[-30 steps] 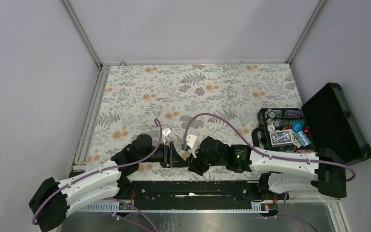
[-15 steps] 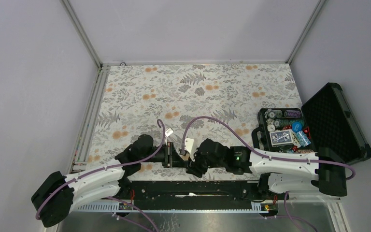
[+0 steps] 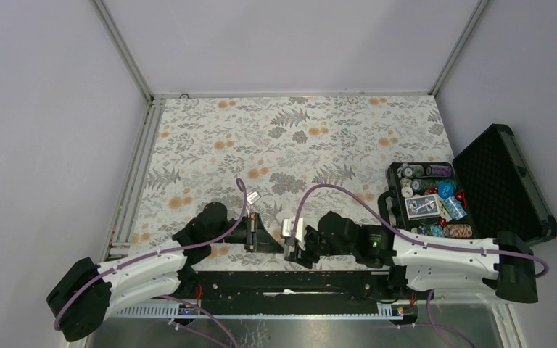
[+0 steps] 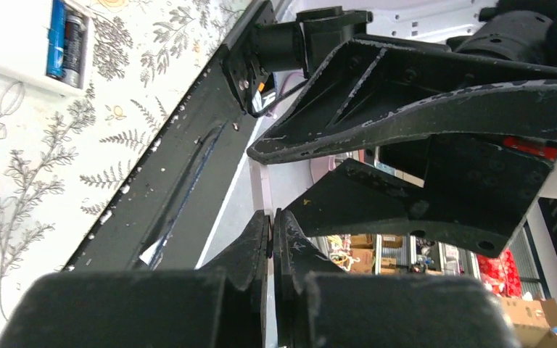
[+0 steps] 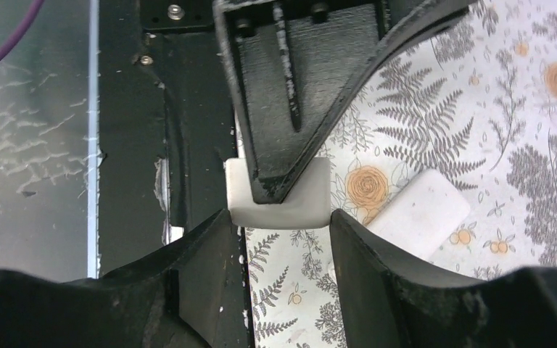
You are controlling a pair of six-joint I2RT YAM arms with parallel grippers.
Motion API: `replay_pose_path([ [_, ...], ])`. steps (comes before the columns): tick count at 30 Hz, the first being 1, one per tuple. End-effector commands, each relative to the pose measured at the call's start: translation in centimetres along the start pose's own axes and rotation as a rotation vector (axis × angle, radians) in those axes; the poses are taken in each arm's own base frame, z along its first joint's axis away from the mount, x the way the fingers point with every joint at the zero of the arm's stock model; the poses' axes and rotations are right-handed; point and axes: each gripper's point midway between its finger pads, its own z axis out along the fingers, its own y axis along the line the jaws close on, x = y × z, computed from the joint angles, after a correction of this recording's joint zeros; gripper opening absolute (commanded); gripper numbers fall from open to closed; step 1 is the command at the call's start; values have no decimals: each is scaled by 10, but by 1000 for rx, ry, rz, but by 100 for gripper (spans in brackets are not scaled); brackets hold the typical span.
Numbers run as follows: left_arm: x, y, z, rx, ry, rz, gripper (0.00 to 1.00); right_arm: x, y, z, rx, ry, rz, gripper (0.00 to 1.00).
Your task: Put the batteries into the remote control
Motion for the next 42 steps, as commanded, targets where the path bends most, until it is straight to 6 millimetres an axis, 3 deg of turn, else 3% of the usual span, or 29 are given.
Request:
replay_pose_path([
  [1, 1, -27, -5, 107, 15, 58, 0, -18, 16, -9, -99, -119, -151, 61],
  [5, 3, -31, -8, 121, 16, 70, 0, -25, 24, -13, -138, -156, -170, 65],
  [14, 2, -35, -14, 133, -15, 83, 0, -35, 19, -8, -103, -231, -133, 70],
  [24, 0, -33, -13, 149, -44, 42, 0, -40, 7, -12, -6, -289, -168, 68],
  [32, -3, -36, -15, 163, -67, 29, 0, -32, 10, -10, -3, -267, -192, 68],
  [42, -4, -36, -16, 166, -83, 16, 0, -39, 8, -13, 54, -315, -221, 65],
])
